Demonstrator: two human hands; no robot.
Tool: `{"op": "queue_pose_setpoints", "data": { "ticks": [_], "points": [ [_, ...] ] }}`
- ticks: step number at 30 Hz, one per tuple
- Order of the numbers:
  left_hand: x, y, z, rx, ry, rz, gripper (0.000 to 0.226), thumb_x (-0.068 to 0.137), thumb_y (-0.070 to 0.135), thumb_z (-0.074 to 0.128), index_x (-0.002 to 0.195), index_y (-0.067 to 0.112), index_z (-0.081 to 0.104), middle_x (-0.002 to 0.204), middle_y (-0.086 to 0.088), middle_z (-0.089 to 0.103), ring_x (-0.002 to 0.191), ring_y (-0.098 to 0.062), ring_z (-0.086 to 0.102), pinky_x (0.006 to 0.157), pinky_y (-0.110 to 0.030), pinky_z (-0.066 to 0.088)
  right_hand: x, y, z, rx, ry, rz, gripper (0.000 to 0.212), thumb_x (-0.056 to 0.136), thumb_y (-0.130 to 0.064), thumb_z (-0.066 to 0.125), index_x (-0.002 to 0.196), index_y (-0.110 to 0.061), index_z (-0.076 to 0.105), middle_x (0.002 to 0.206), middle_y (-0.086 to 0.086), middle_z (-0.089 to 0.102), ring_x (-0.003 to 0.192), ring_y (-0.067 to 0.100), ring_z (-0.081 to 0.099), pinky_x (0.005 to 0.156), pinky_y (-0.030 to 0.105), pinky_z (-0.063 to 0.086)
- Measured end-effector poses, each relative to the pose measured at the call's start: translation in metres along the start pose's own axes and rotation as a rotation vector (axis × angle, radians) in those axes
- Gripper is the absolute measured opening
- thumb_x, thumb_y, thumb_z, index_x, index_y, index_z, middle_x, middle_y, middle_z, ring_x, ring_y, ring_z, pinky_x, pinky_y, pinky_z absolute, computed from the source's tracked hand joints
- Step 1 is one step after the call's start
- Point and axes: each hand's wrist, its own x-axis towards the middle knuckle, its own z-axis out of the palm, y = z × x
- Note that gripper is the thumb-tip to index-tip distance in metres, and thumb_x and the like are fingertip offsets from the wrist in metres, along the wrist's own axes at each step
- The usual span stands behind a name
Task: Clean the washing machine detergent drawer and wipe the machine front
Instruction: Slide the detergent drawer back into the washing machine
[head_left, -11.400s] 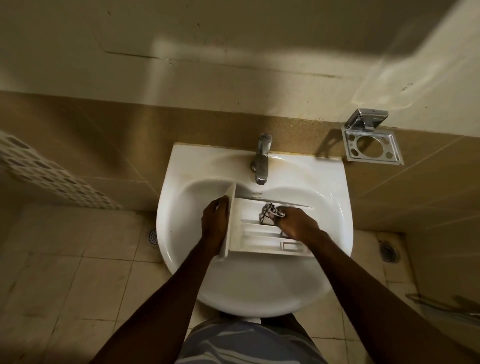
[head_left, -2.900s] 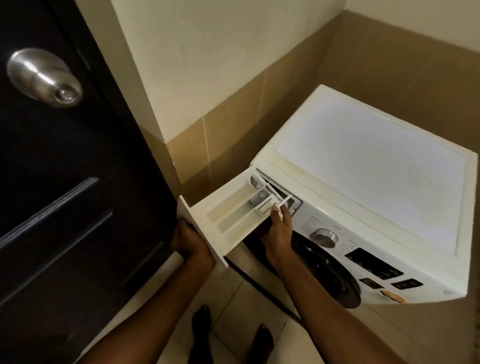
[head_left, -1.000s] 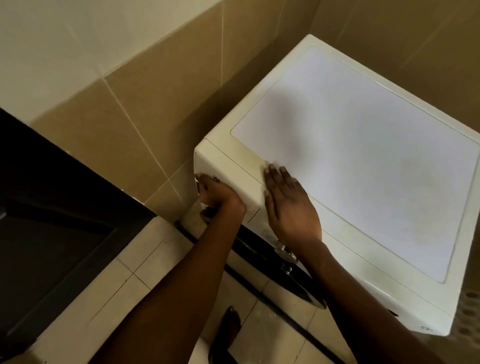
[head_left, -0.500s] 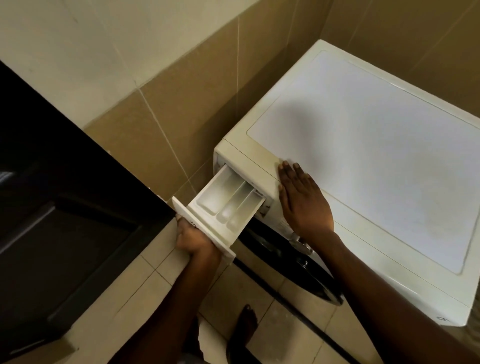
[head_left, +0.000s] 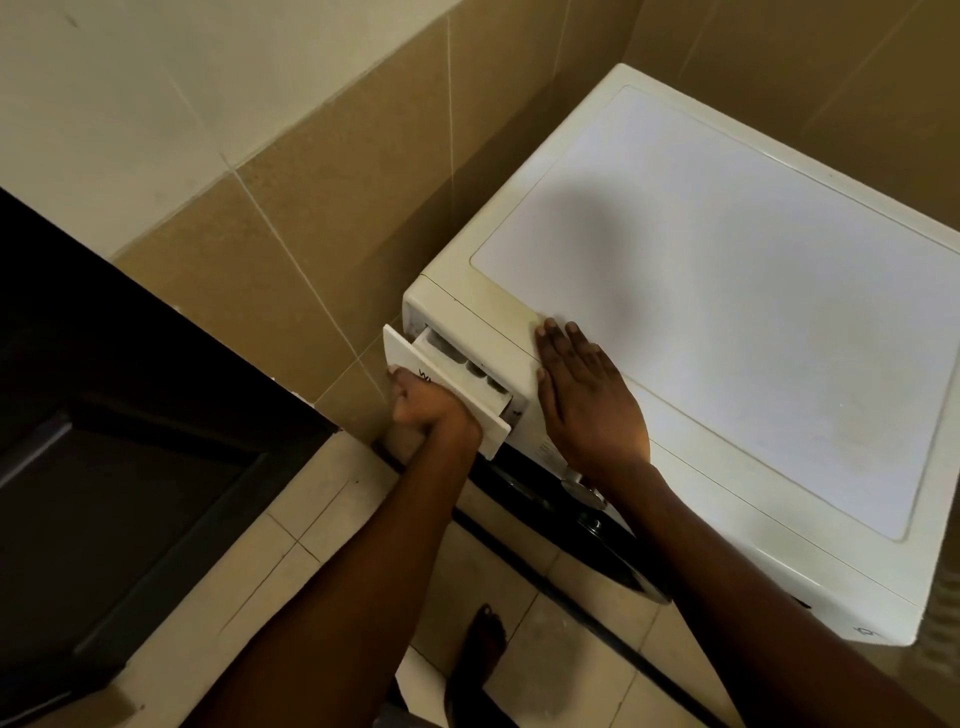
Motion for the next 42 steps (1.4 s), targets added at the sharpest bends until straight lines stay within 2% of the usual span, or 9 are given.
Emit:
{"op": "queue_pose_setpoints", "data": {
  "ticks": [4, 7, 12, 15, 20, 25, 29, 35, 42],
  "points": [
    [0.001, -0.012, 0.027, 0.010, -0.020, 0.043, 0.035, 0.095, 0.045, 0.051, 0.075, 0.024, 0.069, 0.076, 0.006, 0.072, 0.082, -0.024, 0.070, 0.095, -0.051, 0.053, 0.000, 0.000, 0.002, -0.018, 0.028, 0.008, 0.054, 0.106, -0.039, 0.016, 0.156, -0.019, 0.015, 0.163, -0.003, 0.013, 0.150, 0.011, 0.007, 0.122, 0.032, 0.013],
    [0.000, -0.017, 0.033, 0.038, -0.053, 0.047, 0.034, 0.099, 0.043, 0.046, 0.079, 0.027, 0.068, 0.074, 0.008, 0.072, 0.084, -0.024, 0.071, 0.102, -0.054, 0.046, 0.000, -0.001, 0.002, -0.023, 0.040, 0.023, 0.053, 0.107, -0.040, 0.017, 0.156, -0.020, 0.016, 0.162, -0.003, 0.013, 0.150, 0.010, 0.007, 0.122, 0.031, 0.012],
    [0.001, -0.008, 0.026, 0.171, -0.162, -0.005, 0.042, 0.100, 0.050, 0.039, 0.116, 0.025, 0.068, 0.104, 0.000, 0.074, 0.103, -0.030, 0.068, 0.105, -0.060, 0.042, -0.001, 0.000, -0.002, 0.019, 0.009, 0.019, 0.055, 0.105, -0.042, 0.012, 0.156, -0.020, 0.018, 0.163, -0.004, 0.014, 0.151, 0.010, 0.003, 0.123, 0.034, 0.015],
    [-0.003, 0.013, 0.010, 0.445, -0.310, -0.055, 0.050, 0.102, 0.047, 0.035, 0.131, 0.013, 0.058, 0.115, -0.012, 0.069, 0.098, -0.033, 0.068, 0.084, -0.051, 0.059, -0.007, -0.005, -0.010, 0.093, 0.063, 0.061, 0.053, 0.106, -0.040, 0.021, 0.154, -0.018, 0.029, 0.161, -0.001, 0.023, 0.151, 0.016, 0.008, 0.122, 0.038, 0.019],
    [-0.014, 0.054, -0.026, 0.915, -0.555, 0.568, 0.055, 0.096, 0.037, 0.051, 0.146, 0.014, 0.045, 0.137, -0.013, 0.049, 0.116, -0.029, 0.056, 0.094, -0.043, 0.053, -0.035, -0.037, -0.026, 0.128, 0.209, 0.237, 0.050, 0.104, -0.038, 0.033, 0.148, -0.016, 0.038, 0.155, 0.003, 0.037, 0.149, 0.021, 0.020, 0.120, 0.038, 0.023],
    [-0.044, 0.104, -0.033, 1.144, -0.891, 1.195, 0.052, 0.096, 0.042, 0.049, 0.142, 0.015, 0.049, 0.146, -0.006, 0.045, 0.131, -0.025, 0.046, 0.103, -0.044, 0.043, -0.055, -0.074, -0.048, 0.108, 0.314, 0.395, 0.049, 0.103, -0.039, 0.034, 0.146, -0.015, 0.041, 0.152, 0.006, 0.042, 0.147, 0.022, 0.025, 0.117, 0.036, 0.023],
    [-0.069, 0.132, -0.028, 1.119, -1.124, 1.522, 0.038, 0.096, 0.037, 0.052, 0.126, 0.015, 0.060, 0.144, -0.004, 0.052, 0.132, -0.023, 0.049, 0.100, -0.043, 0.044, -0.073, -0.098, -0.075, 0.111, 0.436, 0.505, 0.050, 0.104, -0.034, 0.035, 0.150, -0.013, 0.035, 0.154, 0.007, 0.039, 0.148, 0.021, 0.023, 0.118, 0.039, 0.027],
    [-0.123, 0.148, -0.034, 1.168, -1.382, 1.719, 0.053, 0.104, 0.048, 0.035, 0.149, 0.021, 0.040, 0.163, 0.002, 0.025, 0.152, -0.018, 0.016, 0.118, -0.042, 0.021, -0.118, -0.115, -0.121, -0.018, 0.558, 0.615, 0.053, 0.105, -0.039, 0.034, 0.154, -0.019, 0.029, 0.158, 0.003, 0.031, 0.150, 0.019, 0.017, 0.119, 0.036, 0.019],
    [-0.212, 0.142, -0.061, 0.944, -1.570, 1.904, 0.060, 0.103, 0.049, 0.039, 0.154, 0.020, 0.031, 0.165, 0.001, 0.018, 0.153, -0.017, 0.012, 0.117, -0.034, 0.014, -0.197, -0.116, -0.177, -0.188, 0.709, 0.784, 0.058, 0.104, -0.043, 0.035, 0.154, -0.016, 0.026, 0.160, 0.001, 0.027, 0.151, 0.016, 0.013, 0.119, 0.033, 0.012]
  ]
}}
